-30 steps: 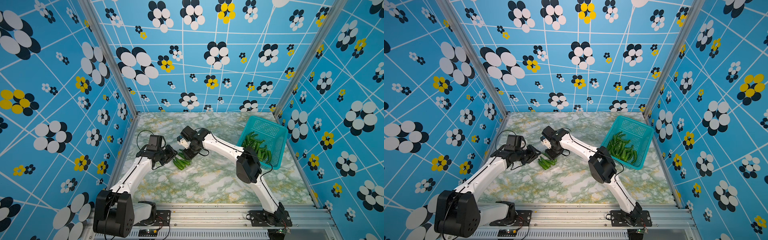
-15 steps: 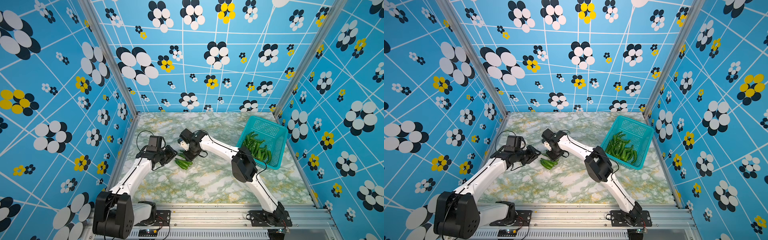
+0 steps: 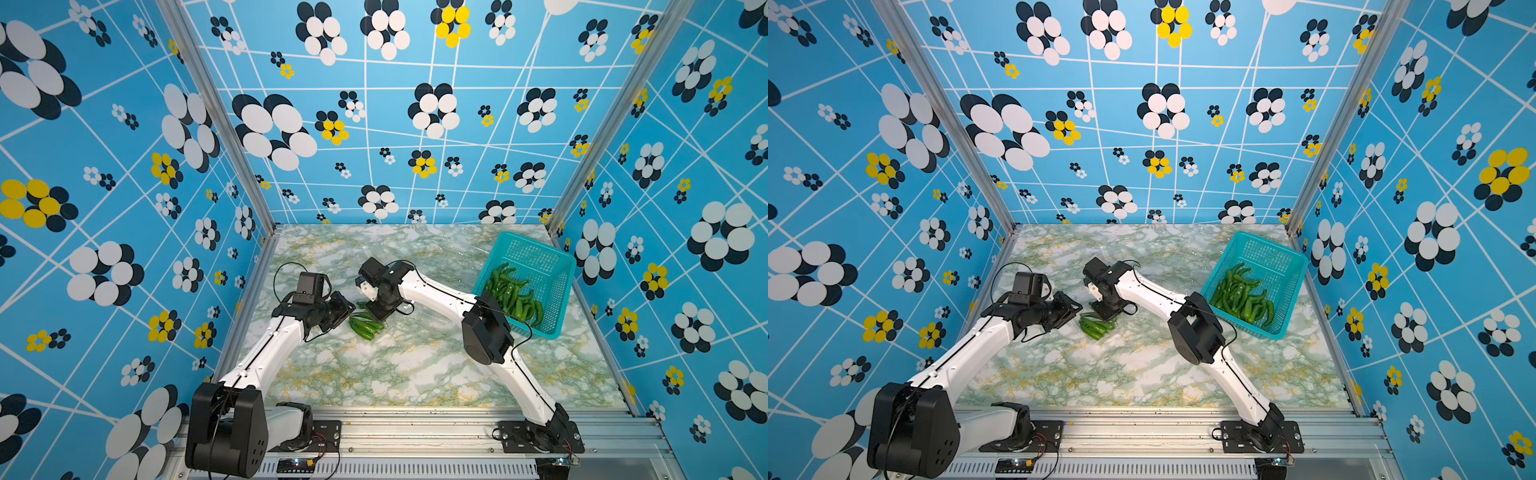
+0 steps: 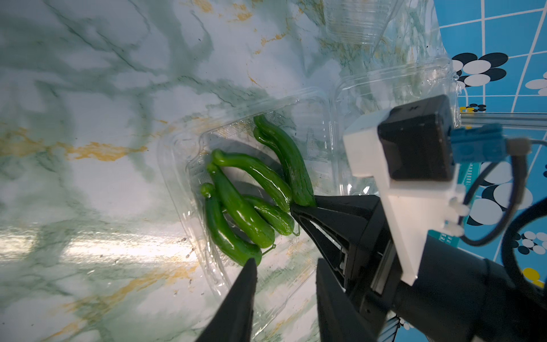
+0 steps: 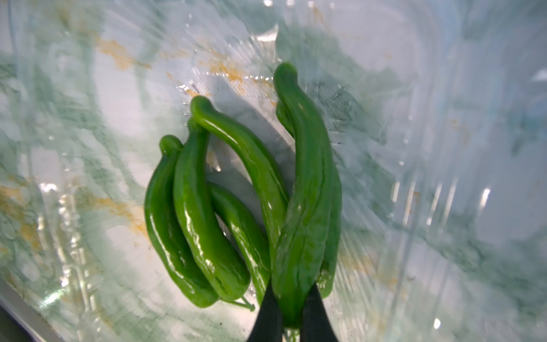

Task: Take small green peppers out of containers
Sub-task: Pick up the green pepper from the packing box.

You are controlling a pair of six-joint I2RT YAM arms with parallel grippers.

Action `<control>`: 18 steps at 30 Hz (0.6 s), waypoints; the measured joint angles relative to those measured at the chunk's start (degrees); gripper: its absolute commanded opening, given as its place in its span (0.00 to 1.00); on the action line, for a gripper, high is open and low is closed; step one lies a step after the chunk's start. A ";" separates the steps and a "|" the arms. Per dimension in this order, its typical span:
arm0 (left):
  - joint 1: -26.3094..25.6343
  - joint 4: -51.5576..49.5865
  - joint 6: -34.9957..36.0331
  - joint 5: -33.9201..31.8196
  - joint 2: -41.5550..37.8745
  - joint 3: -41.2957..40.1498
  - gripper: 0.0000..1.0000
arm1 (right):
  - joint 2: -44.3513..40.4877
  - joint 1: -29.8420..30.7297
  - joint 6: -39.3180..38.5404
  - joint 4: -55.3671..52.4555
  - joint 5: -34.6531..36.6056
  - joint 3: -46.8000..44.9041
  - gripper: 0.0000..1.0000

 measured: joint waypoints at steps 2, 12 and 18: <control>0.00 0.35 -0.13 0.17 0.00 -0.11 0.36 | 0.00 0.00 0.11 0.00 0.00 0.00 0.00; 0.00 0.92 -0.22 0.28 0.00 -0.11 0.36 | -2.97 0.00 0.17 -0.26 0.24 0.00 0.00; 0.00 0.96 -0.24 0.28 0.00 -0.11 0.36 | -9.79 -0.46 0.15 -0.66 1.36 -0.02 0.00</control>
